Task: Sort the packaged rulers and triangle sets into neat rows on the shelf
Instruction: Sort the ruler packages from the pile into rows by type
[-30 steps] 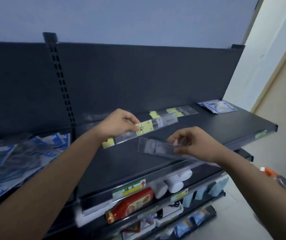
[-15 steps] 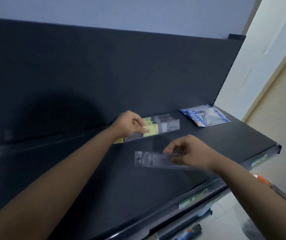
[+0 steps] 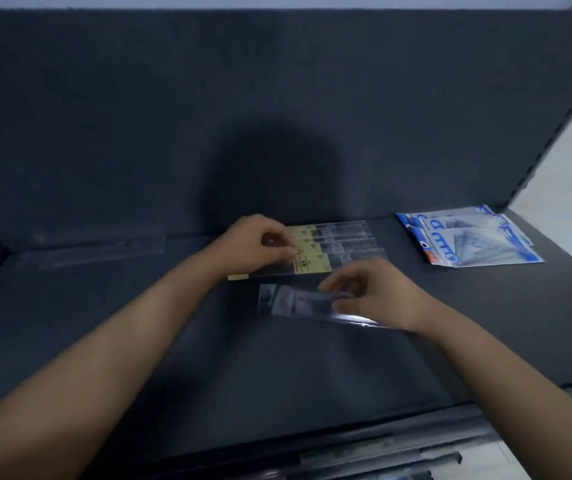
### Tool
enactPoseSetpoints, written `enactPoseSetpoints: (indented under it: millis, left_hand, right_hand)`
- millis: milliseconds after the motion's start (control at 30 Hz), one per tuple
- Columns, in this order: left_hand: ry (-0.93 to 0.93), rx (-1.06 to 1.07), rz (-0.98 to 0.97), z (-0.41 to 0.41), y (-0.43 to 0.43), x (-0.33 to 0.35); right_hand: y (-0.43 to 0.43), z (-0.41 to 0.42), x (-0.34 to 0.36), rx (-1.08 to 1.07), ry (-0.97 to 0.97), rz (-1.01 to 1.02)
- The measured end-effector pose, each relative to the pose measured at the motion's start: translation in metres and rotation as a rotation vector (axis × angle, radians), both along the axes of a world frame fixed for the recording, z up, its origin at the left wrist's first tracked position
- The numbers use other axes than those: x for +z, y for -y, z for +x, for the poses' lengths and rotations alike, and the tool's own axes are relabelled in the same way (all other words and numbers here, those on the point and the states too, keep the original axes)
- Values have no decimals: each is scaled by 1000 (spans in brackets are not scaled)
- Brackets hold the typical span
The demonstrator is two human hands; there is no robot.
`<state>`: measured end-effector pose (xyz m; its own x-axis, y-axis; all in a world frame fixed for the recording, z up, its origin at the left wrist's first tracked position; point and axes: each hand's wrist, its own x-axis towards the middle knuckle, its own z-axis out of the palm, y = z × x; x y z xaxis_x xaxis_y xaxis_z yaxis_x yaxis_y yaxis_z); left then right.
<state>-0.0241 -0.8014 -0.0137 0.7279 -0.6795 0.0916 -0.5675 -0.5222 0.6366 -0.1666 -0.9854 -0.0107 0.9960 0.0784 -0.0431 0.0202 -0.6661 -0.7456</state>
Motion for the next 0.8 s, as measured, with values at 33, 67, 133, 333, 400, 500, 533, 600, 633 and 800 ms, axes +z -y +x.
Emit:
enactPoseSetpoints:
  millis: [33,67,133,333,400,500,533,600,633,800]
  left_hand:
    - [-6,-21,4,-8,-6,5]
    - [-38,-55,16,-16,-12,10]
    - [-134,-95,55,-31,-29,18]
    - [-100,17,86,-37,-113,23]
    - [-84,82,67,-30,-153,23]
    - [-140,171,-7,-13,-218,17]
    - [-137,202,-28,-5,-238,14]
    - [-109,273,-60,15,-272,6]
    - [-99,307,-81,26,-286,2]
    - [32,428,-68,69,-320,-23]
  right_hand:
    - [-2,4,1,20,20,-2]
    - [-5,9,2,38,42,0]
    - [-18,20,5,86,82,3]
    - [-76,52,4,183,187,-160]
    - [-99,63,2,187,210,-181]
    - [-140,81,-6,172,248,-147]
    - [-155,87,-10,158,268,-135]
    - [-186,101,-19,102,308,-112]
    - [-202,108,-23,70,320,-104]
    - [-256,143,-38,-98,398,-122]
